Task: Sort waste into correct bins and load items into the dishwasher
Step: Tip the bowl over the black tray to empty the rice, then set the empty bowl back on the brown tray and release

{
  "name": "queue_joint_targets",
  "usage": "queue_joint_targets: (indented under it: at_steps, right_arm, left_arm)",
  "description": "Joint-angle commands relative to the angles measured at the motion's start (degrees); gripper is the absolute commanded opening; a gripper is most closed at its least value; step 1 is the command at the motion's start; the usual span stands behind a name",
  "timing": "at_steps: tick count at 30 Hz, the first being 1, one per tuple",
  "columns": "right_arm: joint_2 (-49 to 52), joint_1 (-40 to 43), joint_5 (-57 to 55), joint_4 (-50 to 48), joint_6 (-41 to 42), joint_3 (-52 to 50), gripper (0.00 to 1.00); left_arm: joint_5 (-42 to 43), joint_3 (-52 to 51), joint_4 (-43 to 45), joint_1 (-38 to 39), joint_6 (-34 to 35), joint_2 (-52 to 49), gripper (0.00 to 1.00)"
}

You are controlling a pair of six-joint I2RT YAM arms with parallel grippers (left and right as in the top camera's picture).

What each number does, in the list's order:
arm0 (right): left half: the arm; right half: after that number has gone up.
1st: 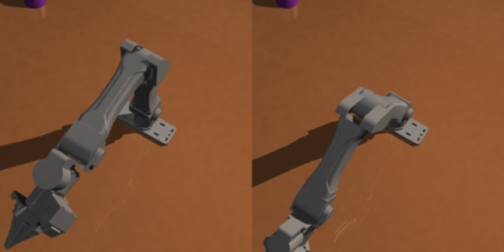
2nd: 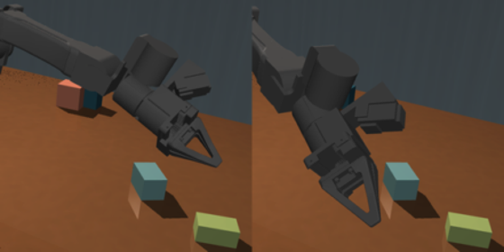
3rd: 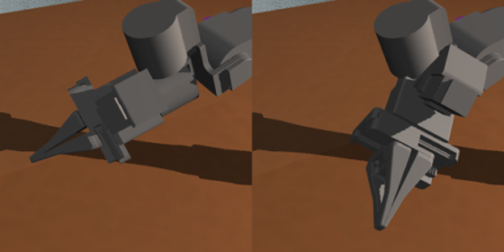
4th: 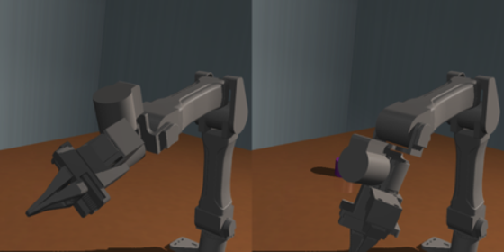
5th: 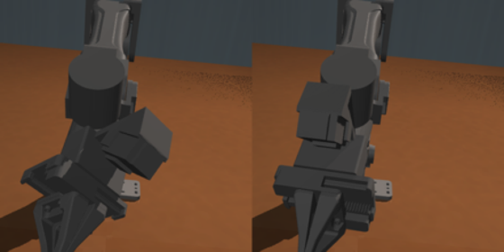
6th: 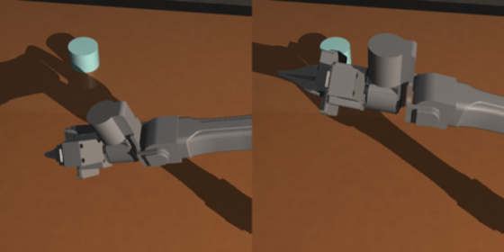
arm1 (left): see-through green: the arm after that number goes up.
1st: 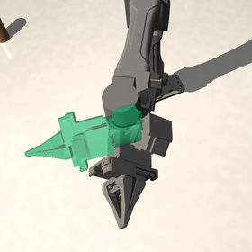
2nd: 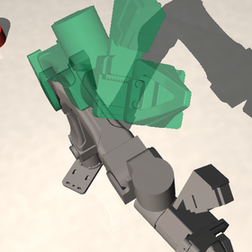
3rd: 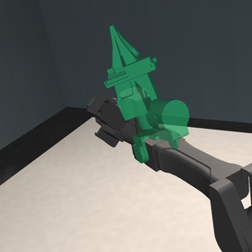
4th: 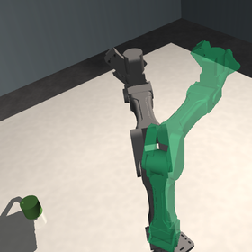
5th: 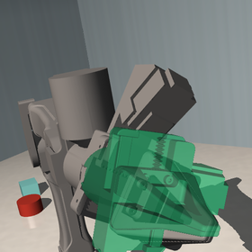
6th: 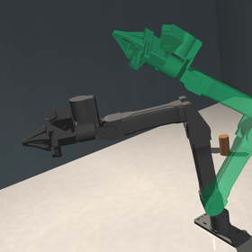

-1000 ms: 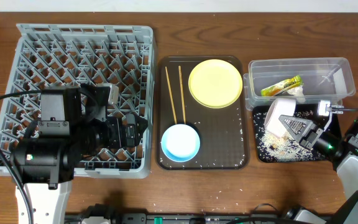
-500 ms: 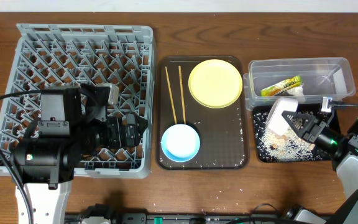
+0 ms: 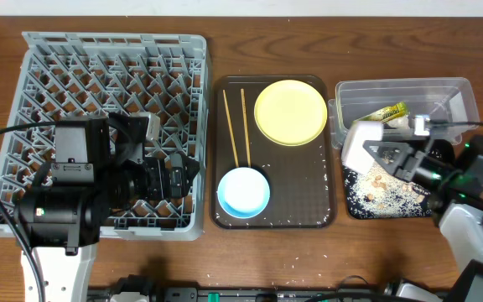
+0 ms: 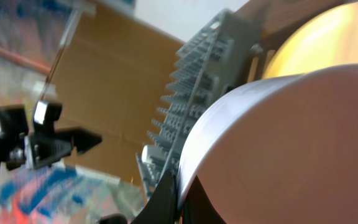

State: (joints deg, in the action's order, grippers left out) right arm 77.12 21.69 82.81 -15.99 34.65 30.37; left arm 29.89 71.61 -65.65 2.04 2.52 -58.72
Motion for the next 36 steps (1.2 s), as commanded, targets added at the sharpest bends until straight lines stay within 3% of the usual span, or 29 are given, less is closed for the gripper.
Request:
queue_joint_targets:
  at_steps: [1,6,10,16,20,28,31,34,36]
  right_arm:
    - [-2.75,-3.37,0.83,-4.61,5.29,0.66,0.01]
    - [-5.79,-5.57,-5.62,-5.95,11.52,0.66,0.01]
    - [-13.70,-15.58,-27.50,4.15,13.68,0.66,0.02]
    - [-18.71,-32.83,-48.94,13.49,0.57,1.57,0.01]
    - [-16.74,-44.94,-62.84,27.12,-5.99,1.88,0.01]
    - [-8.13,-51.93,-66.31,30.58,-9.88,1.88,0.03]
    - [-6.86,-51.93,-66.29,30.99,-11.19,2.82,0.39]
    - [-6.86,-51.93,-68.50,37.97,-14.12,8.37,0.50]
    - [-6.67,-51.93,-71.73,45.90,-14.84,14.32,0.52]
  left_arm:
    - [0.55,0.90,-0.07,0.24,-1.03,0.00,0.98]
    - [0.55,0.90,-0.07,0.24,-1.03,0.00,0.98]
    - [0.55,0.90,-0.07,0.24,-1.03,0.00,0.98]
    - [0.55,0.90,-0.07,0.24,-1.03,0.00,0.98]
    - [0.55,0.90,-0.09,0.24,-1.03,0.00,0.98]
    - [0.55,0.90,-0.07,0.24,-1.03,0.00,0.98]
    - [0.55,0.90,-0.07,0.24,-1.03,0.00,0.98]
    - [0.55,0.90,-0.09,0.24,-1.03,0.00,0.98]
    - [0.61,0.90,-0.07,0.24,-0.98,0.00,0.98]
